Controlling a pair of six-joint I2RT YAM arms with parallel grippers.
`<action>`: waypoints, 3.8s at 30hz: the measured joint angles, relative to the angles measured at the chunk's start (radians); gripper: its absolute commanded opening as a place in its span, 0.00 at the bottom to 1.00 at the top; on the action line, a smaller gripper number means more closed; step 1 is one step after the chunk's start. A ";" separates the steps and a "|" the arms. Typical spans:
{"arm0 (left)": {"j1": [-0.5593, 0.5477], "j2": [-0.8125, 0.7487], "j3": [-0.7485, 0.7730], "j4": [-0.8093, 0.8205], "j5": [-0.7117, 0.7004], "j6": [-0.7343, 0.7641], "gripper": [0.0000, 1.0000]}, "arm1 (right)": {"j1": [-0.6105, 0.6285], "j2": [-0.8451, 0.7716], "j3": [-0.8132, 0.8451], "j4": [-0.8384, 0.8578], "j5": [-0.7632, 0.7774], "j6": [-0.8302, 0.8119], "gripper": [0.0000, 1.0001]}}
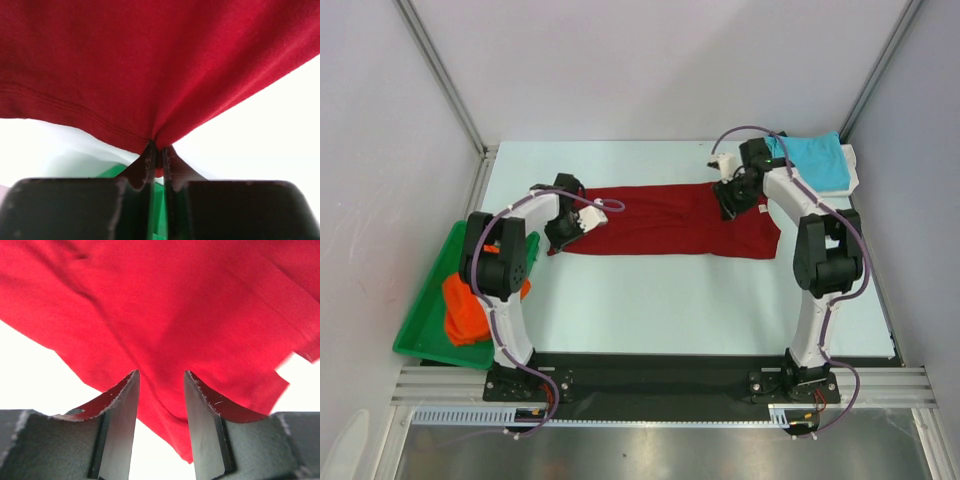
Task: Fold and stack the t-shirts
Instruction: Fold the tshirt
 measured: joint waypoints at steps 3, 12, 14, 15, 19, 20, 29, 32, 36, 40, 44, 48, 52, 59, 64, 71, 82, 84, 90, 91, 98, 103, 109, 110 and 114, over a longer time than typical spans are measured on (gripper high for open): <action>-0.011 -0.023 -0.034 0.025 -0.013 0.000 0.00 | -0.072 0.008 0.022 -0.002 -0.015 0.053 0.44; -0.115 -0.121 -0.172 -0.002 -0.040 -0.019 0.00 | -0.182 0.183 0.229 -0.006 -0.052 0.129 0.41; -0.147 -0.148 -0.208 -0.037 -0.036 -0.032 0.00 | -0.182 0.229 0.268 -0.019 -0.060 0.129 0.41; -0.160 -0.161 -0.225 -0.055 -0.035 -0.037 0.00 | -0.182 0.251 0.280 -0.018 -0.061 0.129 0.41; -0.186 -0.207 -0.283 -0.127 -0.017 -0.061 0.00 | -0.180 0.315 0.307 -0.026 -0.060 0.129 0.42; -0.185 -0.222 -0.298 -0.137 -0.017 -0.066 0.00 | -0.179 0.327 0.315 -0.029 -0.056 0.129 0.42; -0.197 -0.320 -0.325 -0.232 0.006 -0.125 0.01 | -0.150 0.413 0.453 -0.050 -0.005 0.116 0.40; -0.218 -0.328 -0.325 -0.253 0.011 -0.140 0.01 | -0.125 0.464 0.526 -0.069 0.014 0.105 0.41; -0.255 -0.334 -0.327 -0.274 0.021 -0.159 0.01 | -0.099 0.508 0.600 -0.075 0.024 0.101 0.43; -0.296 -0.343 -0.339 -0.290 0.045 -0.186 0.02 | -0.090 0.564 0.694 -0.085 0.021 0.102 0.47; -0.354 -0.366 -0.365 -0.299 0.071 -0.211 0.02 | -0.083 0.625 0.798 -0.079 0.016 0.106 0.50; -0.415 -0.370 -0.372 -0.303 0.093 -0.233 0.02 | -0.075 0.686 0.890 -0.042 0.003 0.115 0.51; -0.484 -0.368 -0.368 -0.305 0.117 -0.254 0.02 | -0.061 0.731 0.950 -0.001 -0.005 0.123 0.51; -0.610 -0.328 -0.333 -0.317 0.143 -0.290 0.01 | -0.025 0.772 0.992 0.090 -0.018 0.145 0.53; -0.691 -0.289 -0.295 -0.330 0.161 -0.324 0.01 | -0.005 0.790 0.994 0.170 -0.035 0.159 0.53; -0.802 -0.214 -0.167 -0.342 0.184 -0.366 0.23 | -0.006 0.793 0.995 0.209 -0.039 0.175 0.53; -0.855 -0.267 -0.146 -0.352 0.172 -0.396 0.63 | -0.059 0.388 0.713 0.183 -0.024 0.206 0.55; -0.855 -0.272 -0.146 -0.349 0.164 -0.397 0.63 | -0.069 0.256 0.595 0.201 -0.037 0.226 0.55; -0.854 -0.204 -0.113 -0.327 0.134 -0.401 0.63 | -0.098 0.056 0.285 0.208 -0.150 0.320 0.55; -0.854 -0.179 -0.102 -0.320 0.131 -0.402 0.62 | -0.106 0.056 0.240 0.211 -0.175 0.340 0.55; -0.845 -0.077 -0.102 -0.265 0.119 -0.423 0.61 | -0.172 0.159 0.082 0.154 -0.256 0.403 0.55; -0.844 -0.064 -0.112 -0.246 0.105 -0.447 0.60 | -0.179 0.190 0.093 0.155 -0.275 0.407 0.55; -0.844 -0.063 -0.115 -0.233 0.083 -0.452 0.45 | -0.165 0.237 0.126 0.173 -0.274 0.410 0.54; -0.843 -0.062 -0.115 -0.231 0.077 -0.453 0.42 | -0.162 0.248 0.129 0.175 -0.270 0.410 0.54; -0.839 -0.056 -0.116 -0.218 0.053 -0.452 0.17 | -0.149 0.287 0.163 0.174 -0.251 0.414 0.54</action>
